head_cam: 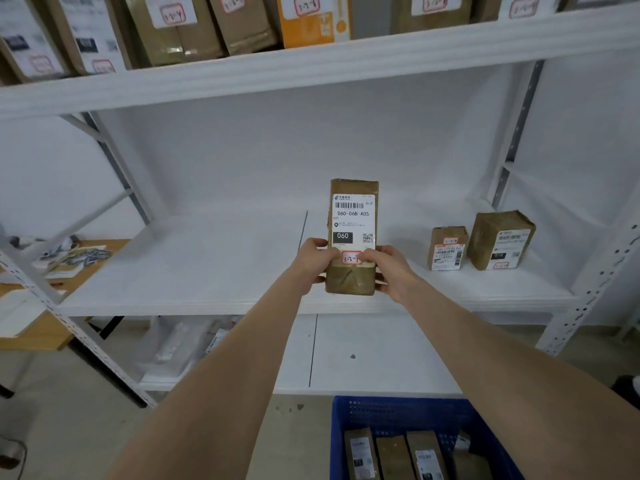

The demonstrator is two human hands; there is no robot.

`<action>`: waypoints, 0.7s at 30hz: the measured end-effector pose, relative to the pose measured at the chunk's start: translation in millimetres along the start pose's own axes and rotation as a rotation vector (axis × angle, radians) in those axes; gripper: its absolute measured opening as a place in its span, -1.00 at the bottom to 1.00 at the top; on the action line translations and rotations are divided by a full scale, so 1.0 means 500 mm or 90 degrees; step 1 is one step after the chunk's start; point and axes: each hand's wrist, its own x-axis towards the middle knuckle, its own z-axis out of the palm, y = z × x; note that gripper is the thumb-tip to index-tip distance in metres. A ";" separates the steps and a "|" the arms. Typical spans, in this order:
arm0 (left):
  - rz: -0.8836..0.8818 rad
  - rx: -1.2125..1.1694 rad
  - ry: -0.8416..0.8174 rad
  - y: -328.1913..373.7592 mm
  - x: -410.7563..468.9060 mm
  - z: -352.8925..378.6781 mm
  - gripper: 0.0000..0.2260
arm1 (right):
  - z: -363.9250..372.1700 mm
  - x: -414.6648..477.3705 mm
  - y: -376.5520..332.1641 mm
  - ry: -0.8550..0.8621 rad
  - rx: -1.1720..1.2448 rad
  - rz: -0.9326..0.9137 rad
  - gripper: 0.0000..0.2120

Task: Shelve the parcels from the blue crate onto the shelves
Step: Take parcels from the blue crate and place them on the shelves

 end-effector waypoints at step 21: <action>0.214 0.120 -0.204 0.256 -0.117 -0.174 -0.55 | 0.141 -0.205 -0.190 0.177 -0.010 -0.222 -0.48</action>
